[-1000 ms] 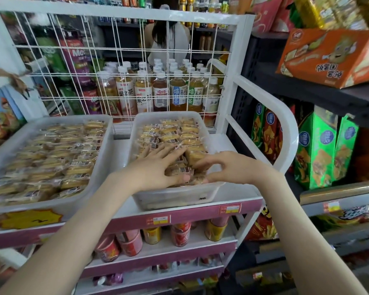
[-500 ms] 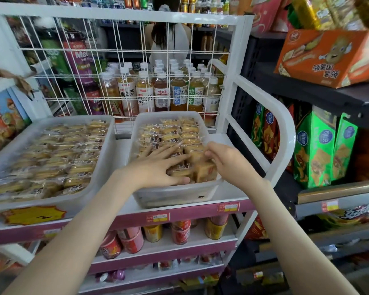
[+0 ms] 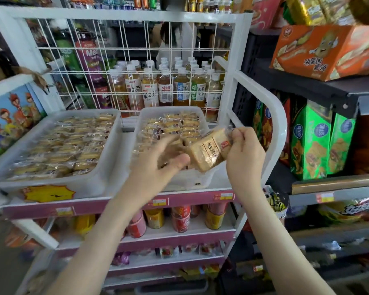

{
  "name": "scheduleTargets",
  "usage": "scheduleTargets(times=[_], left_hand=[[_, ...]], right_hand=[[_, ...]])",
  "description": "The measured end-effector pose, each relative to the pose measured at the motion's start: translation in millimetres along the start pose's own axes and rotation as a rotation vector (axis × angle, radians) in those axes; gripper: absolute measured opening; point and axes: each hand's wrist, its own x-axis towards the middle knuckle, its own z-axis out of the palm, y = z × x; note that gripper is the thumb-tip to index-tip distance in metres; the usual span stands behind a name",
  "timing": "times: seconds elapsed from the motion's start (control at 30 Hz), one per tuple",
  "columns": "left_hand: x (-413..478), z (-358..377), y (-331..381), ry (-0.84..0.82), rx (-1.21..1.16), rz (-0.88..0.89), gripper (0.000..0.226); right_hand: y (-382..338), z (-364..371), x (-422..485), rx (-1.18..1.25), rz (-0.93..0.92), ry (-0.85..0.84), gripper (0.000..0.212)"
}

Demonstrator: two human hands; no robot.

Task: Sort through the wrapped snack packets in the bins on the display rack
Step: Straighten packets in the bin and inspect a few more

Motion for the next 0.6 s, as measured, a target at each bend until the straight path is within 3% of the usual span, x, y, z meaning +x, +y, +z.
scheduleTargets(times=[0.07, 0.23, 0.43, 0.6], left_hand=[[-26, 17, 3, 0.135, -0.129, -0.065, 0.056], [-62, 22, -30, 0.451, -0.128, -0.265, 0.033], [-109, 4, -65, 0.462, -0.101, -0.471, 0.023], [-140, -19, -79, 0.363, -0.418, -0.519, 0.002]], right_hand=[[-2, 7, -19, 0.035, 0.026, -0.084, 0.019], [9, 27, -62, 0.062, 0.013, -0.28, 0.017], [25, 46, -117, 0.157, 0.17, -0.401, 0.019], [27, 53, -158, 0.181, 0.249, -0.387, 0.027]])
